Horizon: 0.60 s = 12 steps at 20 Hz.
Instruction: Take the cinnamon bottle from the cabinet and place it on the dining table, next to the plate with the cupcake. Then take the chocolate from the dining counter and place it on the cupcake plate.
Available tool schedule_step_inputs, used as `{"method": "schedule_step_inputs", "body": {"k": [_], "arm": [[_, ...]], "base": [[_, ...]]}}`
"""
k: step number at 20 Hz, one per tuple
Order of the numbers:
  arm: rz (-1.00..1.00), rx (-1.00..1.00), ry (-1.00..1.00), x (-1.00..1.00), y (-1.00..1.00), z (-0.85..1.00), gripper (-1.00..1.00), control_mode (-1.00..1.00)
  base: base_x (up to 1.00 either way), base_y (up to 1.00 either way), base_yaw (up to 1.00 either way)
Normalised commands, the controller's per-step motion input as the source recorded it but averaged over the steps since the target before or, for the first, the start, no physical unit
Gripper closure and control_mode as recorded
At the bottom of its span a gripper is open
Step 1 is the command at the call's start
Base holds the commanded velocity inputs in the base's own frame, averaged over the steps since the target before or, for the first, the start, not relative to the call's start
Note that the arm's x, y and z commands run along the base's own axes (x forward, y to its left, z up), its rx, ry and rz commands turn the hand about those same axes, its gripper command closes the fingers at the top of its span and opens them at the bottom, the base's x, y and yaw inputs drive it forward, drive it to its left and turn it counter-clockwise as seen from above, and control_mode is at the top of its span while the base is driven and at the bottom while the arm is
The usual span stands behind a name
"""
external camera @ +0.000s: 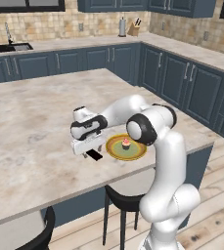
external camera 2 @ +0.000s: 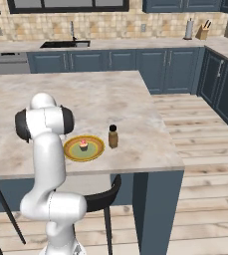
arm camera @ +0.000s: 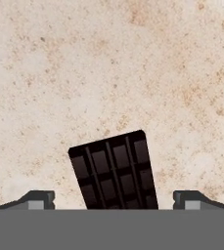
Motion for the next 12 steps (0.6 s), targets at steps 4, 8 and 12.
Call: {"method": "schedule_step_inputs", "body": {"k": [4, 8, 12], "arm": [[0.0, -0.02, 0.0, 0.0, 0.0, -0.28, -1.0, -1.0], [0.0, -0.01, 0.0, -0.07, -0.09, -0.38, -1.0, -1.0], [0.0, 0.0, 0.0, -0.08, -0.18, -0.48, -1.0, -1.0]], "base": [[0.0, 0.0, 0.0], [0.0, 0.0, 0.0], [0.0, 0.0, 0.0]]}}
